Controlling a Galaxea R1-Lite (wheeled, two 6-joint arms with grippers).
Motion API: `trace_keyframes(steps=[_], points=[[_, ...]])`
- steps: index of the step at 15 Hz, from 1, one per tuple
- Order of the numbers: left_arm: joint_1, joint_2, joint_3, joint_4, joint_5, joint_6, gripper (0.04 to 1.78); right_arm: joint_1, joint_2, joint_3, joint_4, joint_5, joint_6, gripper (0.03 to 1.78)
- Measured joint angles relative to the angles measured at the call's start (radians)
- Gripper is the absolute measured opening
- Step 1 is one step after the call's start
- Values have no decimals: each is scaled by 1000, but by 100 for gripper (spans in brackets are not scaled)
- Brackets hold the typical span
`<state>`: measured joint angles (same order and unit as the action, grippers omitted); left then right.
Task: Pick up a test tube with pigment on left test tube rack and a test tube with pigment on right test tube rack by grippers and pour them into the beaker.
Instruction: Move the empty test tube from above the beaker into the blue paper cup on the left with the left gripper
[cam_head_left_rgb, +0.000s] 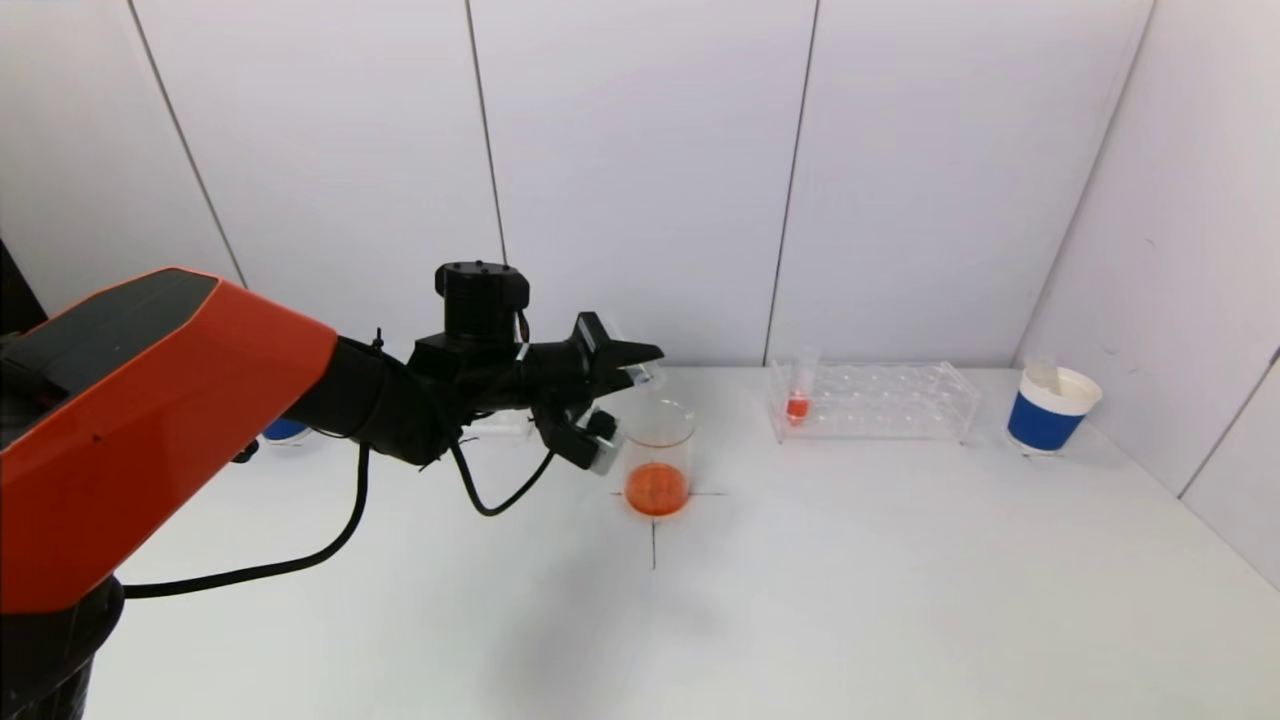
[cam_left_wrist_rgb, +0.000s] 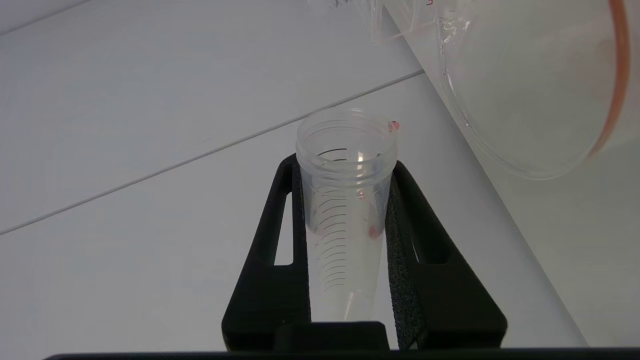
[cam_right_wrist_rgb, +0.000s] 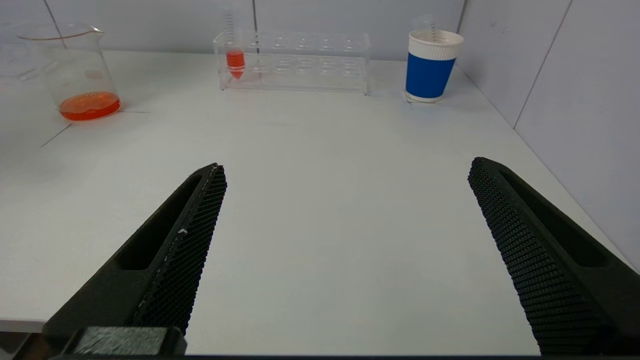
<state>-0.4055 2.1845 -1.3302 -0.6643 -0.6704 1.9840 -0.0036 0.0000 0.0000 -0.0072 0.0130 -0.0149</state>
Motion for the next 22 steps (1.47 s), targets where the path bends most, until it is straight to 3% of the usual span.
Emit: trace_keyframes(steps=[4, 11, 14, 18, 22], points=[[8, -9, 7, -22, -9, -137, 45, 0, 0, 0, 0, 0, 0, 176], [8, -20, -1, -161, 15, -567, 45, 0, 0, 0, 0, 0, 0, 176], [8, -34, -11, -189, 93, -770, 45, 0, 0, 0, 0, 0, 0, 176], [11, -51, -62, -191, 260, -1063, 45, 0, 0, 0, 0, 0, 0, 176], [23, -56, -116, -194, 392, -1228, 45, 0, 0, 0, 0, 0, 0, 176]])
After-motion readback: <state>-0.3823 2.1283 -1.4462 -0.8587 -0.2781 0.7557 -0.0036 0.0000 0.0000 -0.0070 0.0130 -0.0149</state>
